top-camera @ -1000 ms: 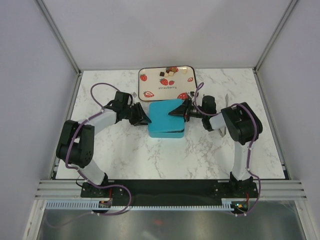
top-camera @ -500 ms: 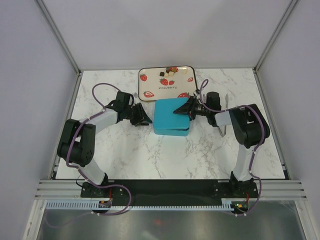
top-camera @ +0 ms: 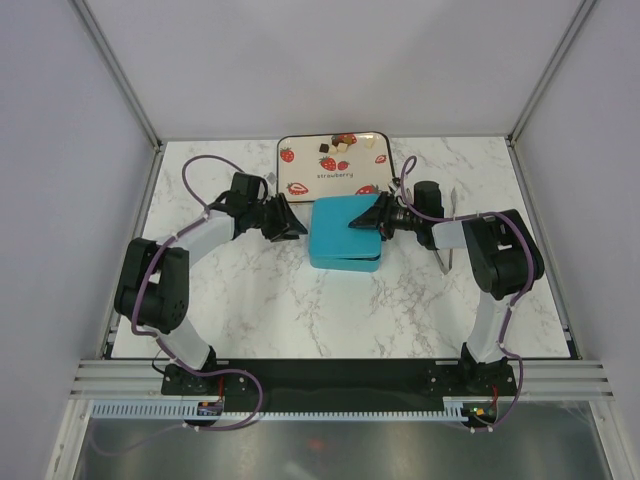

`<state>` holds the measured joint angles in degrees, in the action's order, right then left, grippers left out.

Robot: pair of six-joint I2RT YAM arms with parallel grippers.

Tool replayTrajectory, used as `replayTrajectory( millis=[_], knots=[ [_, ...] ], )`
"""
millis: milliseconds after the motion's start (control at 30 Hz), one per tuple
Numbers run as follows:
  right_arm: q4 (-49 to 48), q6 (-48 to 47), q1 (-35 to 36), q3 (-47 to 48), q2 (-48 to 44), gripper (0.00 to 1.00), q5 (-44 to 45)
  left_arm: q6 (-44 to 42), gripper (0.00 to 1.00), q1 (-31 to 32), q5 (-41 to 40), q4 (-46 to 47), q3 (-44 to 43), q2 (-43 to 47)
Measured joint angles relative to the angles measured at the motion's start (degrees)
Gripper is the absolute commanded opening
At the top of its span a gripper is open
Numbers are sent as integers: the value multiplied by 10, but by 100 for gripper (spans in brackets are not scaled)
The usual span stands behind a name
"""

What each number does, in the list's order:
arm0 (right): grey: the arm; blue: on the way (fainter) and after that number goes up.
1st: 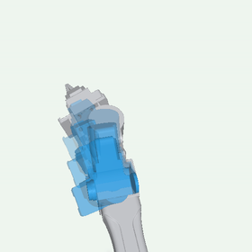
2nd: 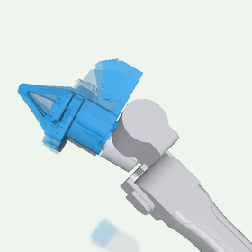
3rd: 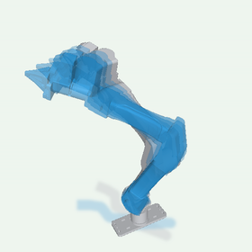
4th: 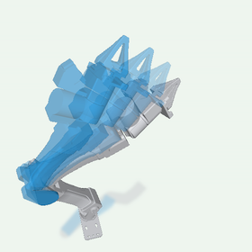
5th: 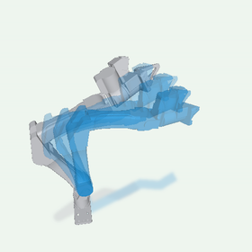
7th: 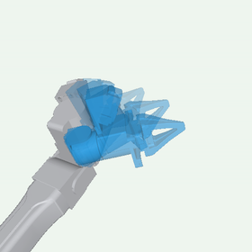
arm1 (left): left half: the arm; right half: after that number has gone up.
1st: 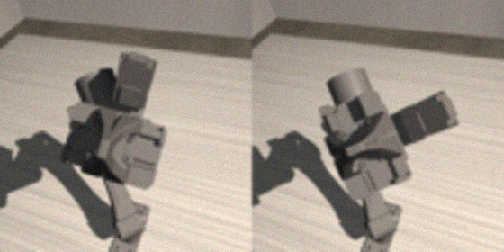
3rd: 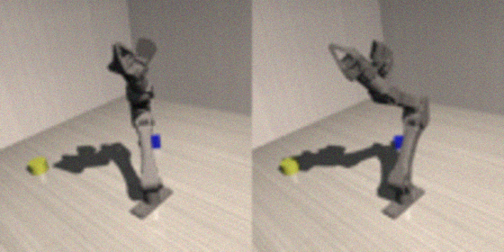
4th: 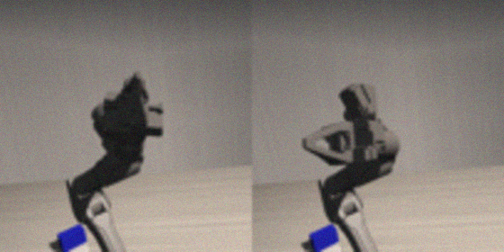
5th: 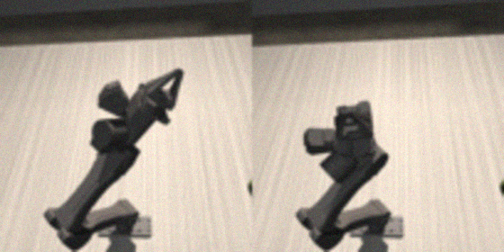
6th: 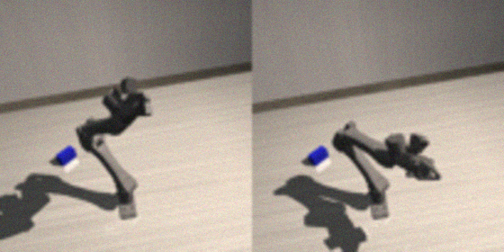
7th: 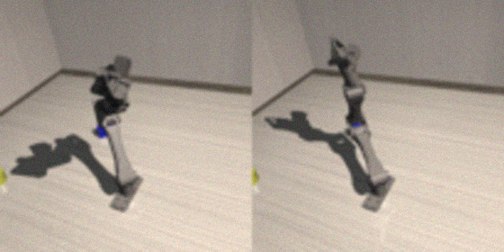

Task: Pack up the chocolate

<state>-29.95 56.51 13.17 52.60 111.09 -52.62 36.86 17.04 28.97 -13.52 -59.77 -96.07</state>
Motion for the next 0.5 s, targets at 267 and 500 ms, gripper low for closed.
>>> replayTrajectory(
  millis=[267, 500],
  knots=[
    [5, -5, -3, 0, -1, 50, 0, 0, 42, 17, 0, 14, -38, -32],
    [26, -21, -7, 1, -7, 51, 2, 0, 38, 35, 1, 17, -42, -73]
  ],
)
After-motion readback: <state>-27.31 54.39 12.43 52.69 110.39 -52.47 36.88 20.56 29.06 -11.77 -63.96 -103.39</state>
